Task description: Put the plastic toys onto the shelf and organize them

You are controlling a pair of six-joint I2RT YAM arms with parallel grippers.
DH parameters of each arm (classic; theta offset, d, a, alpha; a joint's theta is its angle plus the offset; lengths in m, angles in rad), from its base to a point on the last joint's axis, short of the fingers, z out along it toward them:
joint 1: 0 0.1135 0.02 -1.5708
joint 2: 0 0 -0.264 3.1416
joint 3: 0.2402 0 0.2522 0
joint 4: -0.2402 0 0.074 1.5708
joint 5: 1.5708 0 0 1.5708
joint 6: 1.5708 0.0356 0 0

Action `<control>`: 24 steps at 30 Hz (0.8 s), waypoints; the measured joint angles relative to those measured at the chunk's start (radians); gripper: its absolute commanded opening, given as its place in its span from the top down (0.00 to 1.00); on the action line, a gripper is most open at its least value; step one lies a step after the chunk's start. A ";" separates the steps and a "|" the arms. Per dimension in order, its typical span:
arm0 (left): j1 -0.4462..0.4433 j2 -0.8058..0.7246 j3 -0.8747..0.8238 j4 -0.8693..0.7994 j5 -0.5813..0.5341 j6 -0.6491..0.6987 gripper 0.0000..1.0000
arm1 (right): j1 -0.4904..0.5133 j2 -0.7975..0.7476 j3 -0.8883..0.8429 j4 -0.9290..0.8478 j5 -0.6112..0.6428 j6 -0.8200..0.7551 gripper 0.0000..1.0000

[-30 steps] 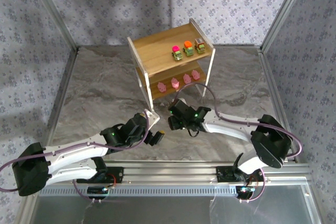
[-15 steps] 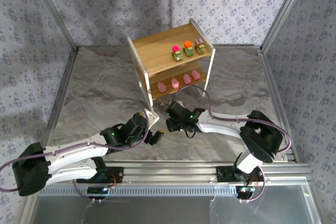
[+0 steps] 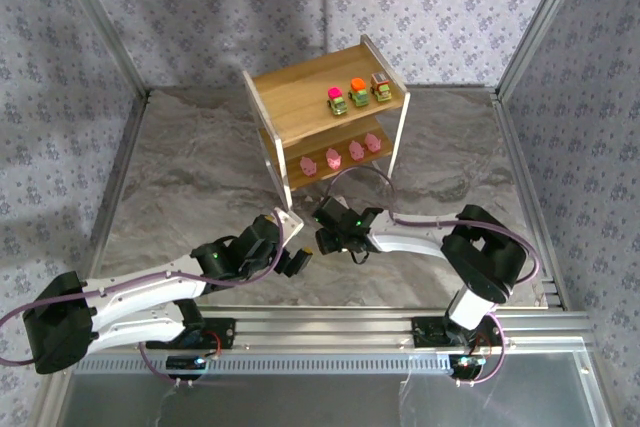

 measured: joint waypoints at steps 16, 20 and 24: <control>0.000 0.000 0.000 -0.008 -0.022 0.000 0.01 | 0.006 0.042 0.017 0.009 0.006 -0.011 0.50; 0.000 0.000 0.000 -0.008 -0.024 0.000 0.01 | 0.006 0.048 0.024 0.001 0.017 -0.016 0.56; 0.000 0.000 0.000 -0.008 -0.029 0.000 0.01 | 0.008 0.055 0.034 -0.013 0.031 -0.021 0.61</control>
